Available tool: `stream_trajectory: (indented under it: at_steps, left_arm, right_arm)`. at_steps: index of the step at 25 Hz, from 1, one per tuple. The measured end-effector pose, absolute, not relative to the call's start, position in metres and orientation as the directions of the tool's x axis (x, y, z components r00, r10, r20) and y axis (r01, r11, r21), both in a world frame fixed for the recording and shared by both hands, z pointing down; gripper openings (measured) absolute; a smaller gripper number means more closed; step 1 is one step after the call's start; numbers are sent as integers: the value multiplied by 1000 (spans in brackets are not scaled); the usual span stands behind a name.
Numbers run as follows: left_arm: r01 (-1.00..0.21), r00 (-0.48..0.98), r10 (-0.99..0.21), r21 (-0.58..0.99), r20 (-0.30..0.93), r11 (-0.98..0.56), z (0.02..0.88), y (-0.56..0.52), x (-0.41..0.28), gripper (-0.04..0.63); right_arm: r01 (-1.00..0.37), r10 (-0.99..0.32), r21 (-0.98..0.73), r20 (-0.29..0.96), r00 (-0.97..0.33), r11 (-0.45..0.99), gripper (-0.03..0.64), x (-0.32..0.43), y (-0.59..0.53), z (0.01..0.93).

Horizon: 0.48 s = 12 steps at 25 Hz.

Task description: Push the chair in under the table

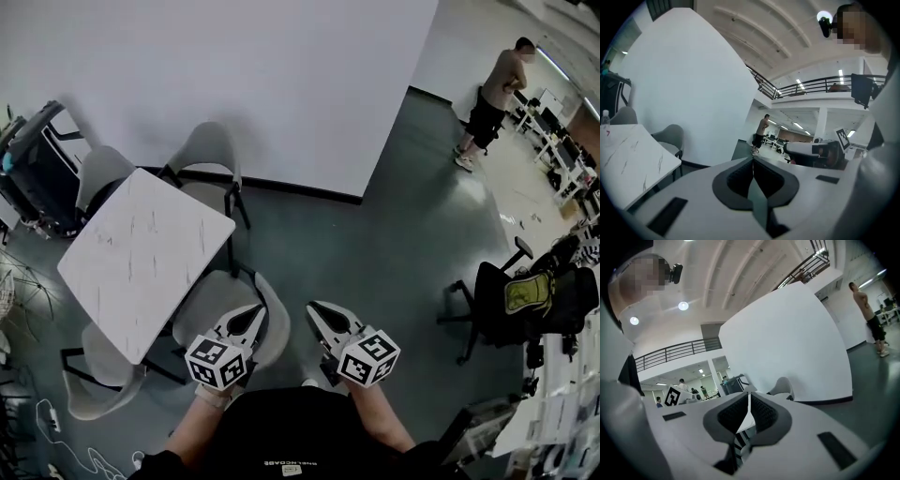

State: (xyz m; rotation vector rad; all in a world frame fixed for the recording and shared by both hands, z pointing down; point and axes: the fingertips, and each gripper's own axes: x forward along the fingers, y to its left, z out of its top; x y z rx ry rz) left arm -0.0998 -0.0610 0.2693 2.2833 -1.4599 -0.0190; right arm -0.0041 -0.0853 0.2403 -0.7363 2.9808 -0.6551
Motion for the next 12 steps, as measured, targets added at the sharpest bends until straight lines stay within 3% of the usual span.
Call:
stream_trajectory:
  at_steps: [12]
  left_arm:
    - [-837,517,-853,244,64,-489,208,-56,-90,6]
  right_arm:
    - [-438,-458,-250,-22,-889,863,27,15,-76,200]
